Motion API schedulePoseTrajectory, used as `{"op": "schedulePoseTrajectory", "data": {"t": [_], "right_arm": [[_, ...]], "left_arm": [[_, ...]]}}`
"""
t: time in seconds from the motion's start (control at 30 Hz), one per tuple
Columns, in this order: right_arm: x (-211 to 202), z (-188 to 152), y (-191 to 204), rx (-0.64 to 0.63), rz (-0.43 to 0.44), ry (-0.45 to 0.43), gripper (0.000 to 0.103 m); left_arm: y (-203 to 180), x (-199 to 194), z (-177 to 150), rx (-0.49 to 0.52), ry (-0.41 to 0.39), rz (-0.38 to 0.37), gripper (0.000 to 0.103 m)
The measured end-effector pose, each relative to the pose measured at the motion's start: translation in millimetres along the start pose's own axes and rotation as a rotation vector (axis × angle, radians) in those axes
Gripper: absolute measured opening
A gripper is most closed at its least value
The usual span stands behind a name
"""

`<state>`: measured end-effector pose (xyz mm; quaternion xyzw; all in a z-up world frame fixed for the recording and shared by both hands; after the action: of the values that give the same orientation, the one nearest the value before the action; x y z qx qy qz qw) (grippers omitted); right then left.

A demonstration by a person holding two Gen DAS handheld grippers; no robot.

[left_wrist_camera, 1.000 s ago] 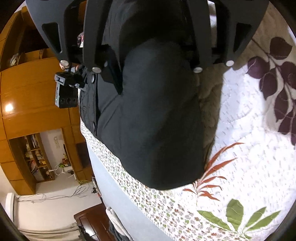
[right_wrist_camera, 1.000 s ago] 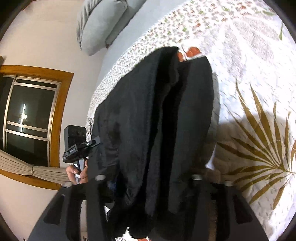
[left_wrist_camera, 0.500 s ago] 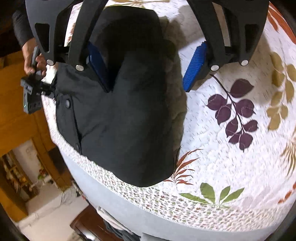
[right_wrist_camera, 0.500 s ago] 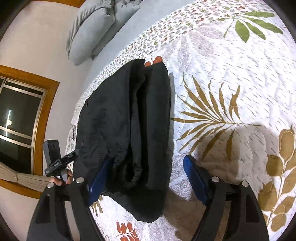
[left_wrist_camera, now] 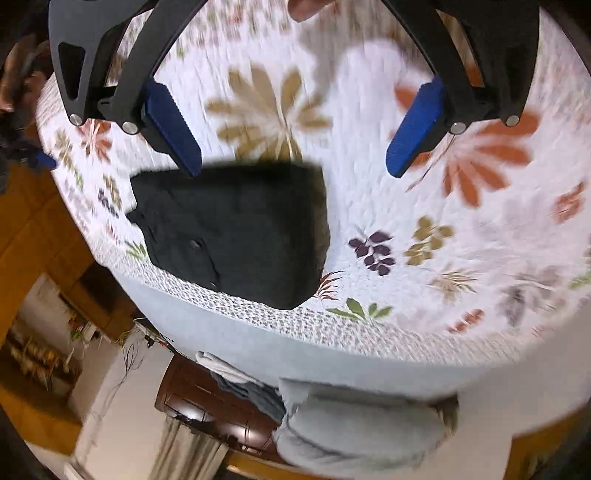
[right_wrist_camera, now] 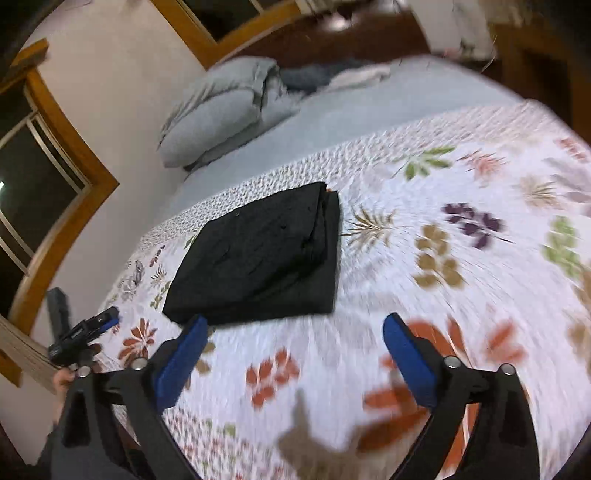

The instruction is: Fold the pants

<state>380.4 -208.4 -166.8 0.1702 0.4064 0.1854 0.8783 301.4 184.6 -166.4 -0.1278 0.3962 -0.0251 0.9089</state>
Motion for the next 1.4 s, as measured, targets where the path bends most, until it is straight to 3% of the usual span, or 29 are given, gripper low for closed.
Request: {"op": "schedulePoseTrajectory", "data": {"t": [0.17,0.3,0.43,0.53,0.67,1.0,1.4], "right_arm": [[-71.5,-47.8,37.7,-0.06,-0.077,-0.065,0.099],[-117.9,-83.5,63.9,-0.11,-0.15,-0.102,0.099],[-164.0,-107.4,99.6,-0.193,-0.18,-0.14,0.099],[-188.7,-120.7,122.9,-0.223,-0.154,-0.148,0.099],[-214.7,-131.3,143.3,-0.257,-0.188,-0.155,0.099],[-272.1,-144.6,186.1,-0.338,-0.204,-0.201,0.099],[-283.3,-141.6,195.5,-0.366,-0.209,-0.225,0.099]], "left_arm": [[-48.5,-78.8,-42.3,0.064,-0.055,0.092,0.1],[-86.0,-125.3,-65.7,0.107,-0.067,0.119,0.1],[-110.2,-176.6,-79.7,0.12,-0.12,0.149,0.1],[-120.7,-213.0,-87.9,0.129,-0.15,0.191,0.1],[-134.8,-254.2,-101.7,0.141,-0.17,0.151,0.1],[-154.7,-313.0,-124.4,0.141,-0.198,0.107,0.1],[-159.8,-321.5,-123.1,0.14,-0.216,0.124,0.1]]}}
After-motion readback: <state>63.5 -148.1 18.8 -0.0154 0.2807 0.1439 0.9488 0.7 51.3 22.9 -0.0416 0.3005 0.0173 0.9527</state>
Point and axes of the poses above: each gripper's, at about its wrist camera, not at the fingertips, and x roughly the way its jaws point, y to its left, z to its top, the point moved 8 cm from there along x, roughly the way its jaws point, and after that the axes turned 1 degree about x, right-handed, at the moved point
